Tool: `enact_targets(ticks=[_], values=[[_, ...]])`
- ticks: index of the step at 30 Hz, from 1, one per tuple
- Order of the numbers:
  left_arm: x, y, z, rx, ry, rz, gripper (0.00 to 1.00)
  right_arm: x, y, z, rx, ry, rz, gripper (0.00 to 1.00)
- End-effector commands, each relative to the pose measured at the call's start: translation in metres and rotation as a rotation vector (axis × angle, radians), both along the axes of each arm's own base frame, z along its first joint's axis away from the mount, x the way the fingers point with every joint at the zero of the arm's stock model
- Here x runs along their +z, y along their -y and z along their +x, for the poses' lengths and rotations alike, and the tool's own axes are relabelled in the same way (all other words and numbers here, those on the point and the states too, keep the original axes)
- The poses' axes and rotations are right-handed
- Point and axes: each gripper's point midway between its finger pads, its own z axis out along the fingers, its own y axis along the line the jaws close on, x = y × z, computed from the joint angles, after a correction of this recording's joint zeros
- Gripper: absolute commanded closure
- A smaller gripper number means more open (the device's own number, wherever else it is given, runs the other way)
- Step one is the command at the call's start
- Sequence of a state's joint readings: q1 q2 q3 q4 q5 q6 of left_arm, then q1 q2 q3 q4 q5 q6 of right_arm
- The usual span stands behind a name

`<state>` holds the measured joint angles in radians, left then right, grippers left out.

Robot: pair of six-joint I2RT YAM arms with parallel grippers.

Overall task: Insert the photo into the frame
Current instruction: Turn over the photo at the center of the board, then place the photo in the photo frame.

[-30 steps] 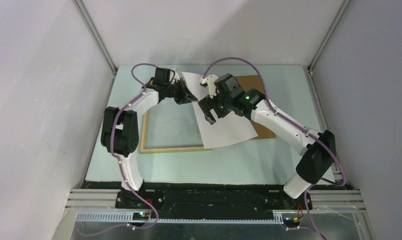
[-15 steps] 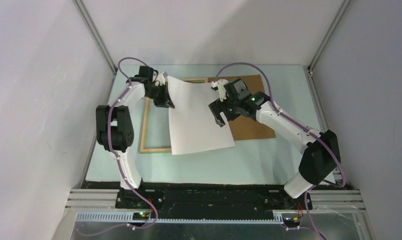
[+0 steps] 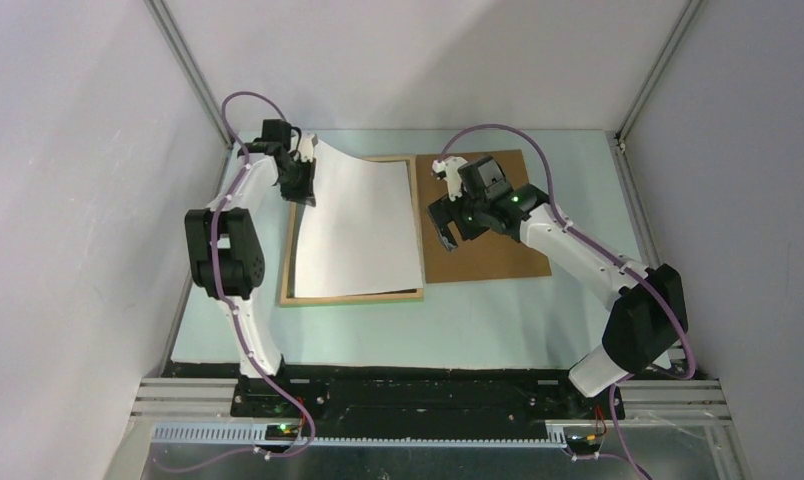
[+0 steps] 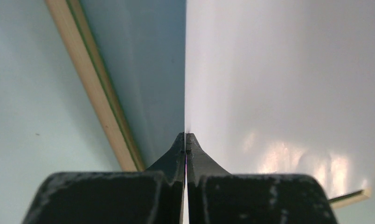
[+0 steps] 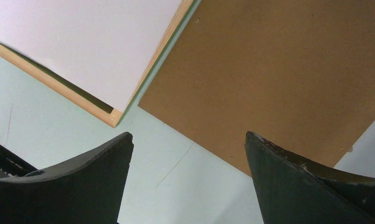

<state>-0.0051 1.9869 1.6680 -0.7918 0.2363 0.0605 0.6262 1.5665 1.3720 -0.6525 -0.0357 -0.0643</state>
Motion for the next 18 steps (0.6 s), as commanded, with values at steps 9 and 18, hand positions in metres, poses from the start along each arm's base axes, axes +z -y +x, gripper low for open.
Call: enact_targets(ticks=[9, 18], values=[[-0.001, -0.023, 0.028, -0.060, 0.036, 0.147, 1.00, 0.011, 0.002, 0.007, -0.001, 0.048, 0.028, 0.06], [-0.003, -0.006, 0.030, -0.091, 0.035, 0.106, 1.00, 0.006, 0.001, 0.008, -0.002, 0.043, 0.019, 0.07]])
